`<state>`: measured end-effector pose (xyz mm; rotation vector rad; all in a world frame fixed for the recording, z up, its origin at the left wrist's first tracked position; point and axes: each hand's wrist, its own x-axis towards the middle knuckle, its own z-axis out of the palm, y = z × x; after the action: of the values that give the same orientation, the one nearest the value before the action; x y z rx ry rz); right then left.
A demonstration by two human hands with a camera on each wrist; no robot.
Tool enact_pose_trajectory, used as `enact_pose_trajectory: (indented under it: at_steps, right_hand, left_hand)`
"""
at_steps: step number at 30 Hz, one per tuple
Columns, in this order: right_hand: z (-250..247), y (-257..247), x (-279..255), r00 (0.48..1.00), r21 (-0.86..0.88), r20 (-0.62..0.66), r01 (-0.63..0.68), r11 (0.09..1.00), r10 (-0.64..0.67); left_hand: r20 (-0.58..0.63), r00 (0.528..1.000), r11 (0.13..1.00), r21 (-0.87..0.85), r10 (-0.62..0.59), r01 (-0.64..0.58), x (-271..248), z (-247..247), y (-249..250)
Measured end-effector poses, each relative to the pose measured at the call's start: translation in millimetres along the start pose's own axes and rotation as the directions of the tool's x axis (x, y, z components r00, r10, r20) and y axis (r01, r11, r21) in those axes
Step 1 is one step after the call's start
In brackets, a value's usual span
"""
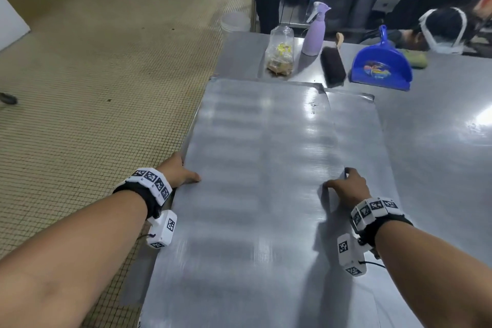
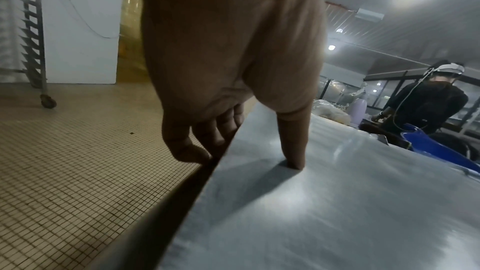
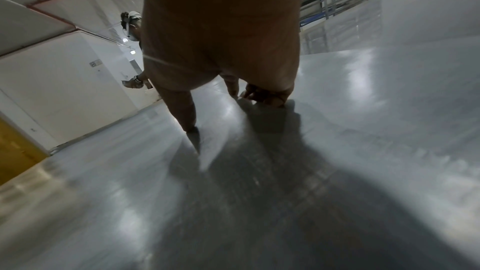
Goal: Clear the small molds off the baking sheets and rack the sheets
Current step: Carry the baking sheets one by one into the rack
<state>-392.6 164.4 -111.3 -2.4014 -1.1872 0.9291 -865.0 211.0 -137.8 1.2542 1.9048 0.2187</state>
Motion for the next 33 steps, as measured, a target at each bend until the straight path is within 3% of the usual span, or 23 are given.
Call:
enact_pose_trajectory:
  at_steps: [2,6,12,19,25,33]
  right_hand:
    - [-20,13,5,1.0,0.018,-0.016,-0.006,1.0,0.006]
    - [-58,37,17,0.999,0.037,-0.037,-0.027,0.999,0.028]
    - [-88,65,39,0.998,0.052,-0.038,-0.046,0.998,0.048]
    - [-86,88,51,1.0,0.053,-0.019,-0.006,0.999,0.007]
    - [-85,95,51,0.997,0.045,-0.045,0.07,0.997,-0.068]
    - [-89,111,56,0.986,0.106,0.008,0.164,0.981,-0.166]
  left_hand:
    - [-0.013,0.999,0.999,0.024,0.031,-0.031,4,15,20]
    - [-0.031,0.999,0.998,0.055,0.044,-0.042,-41,45,90]
    - [-0.077,0.996,0.999,-0.001,0.042,-0.042,-35,85,131]
    - [-0.078,0.996,0.989,0.14,0.052,-0.041,0,108,120]
    - [-0.123,0.991,0.994,0.1,0.047,-0.035,-33,107,139]
    - [-0.087,0.988,0.99,-0.035,0.13,-0.134,-50,112,130]
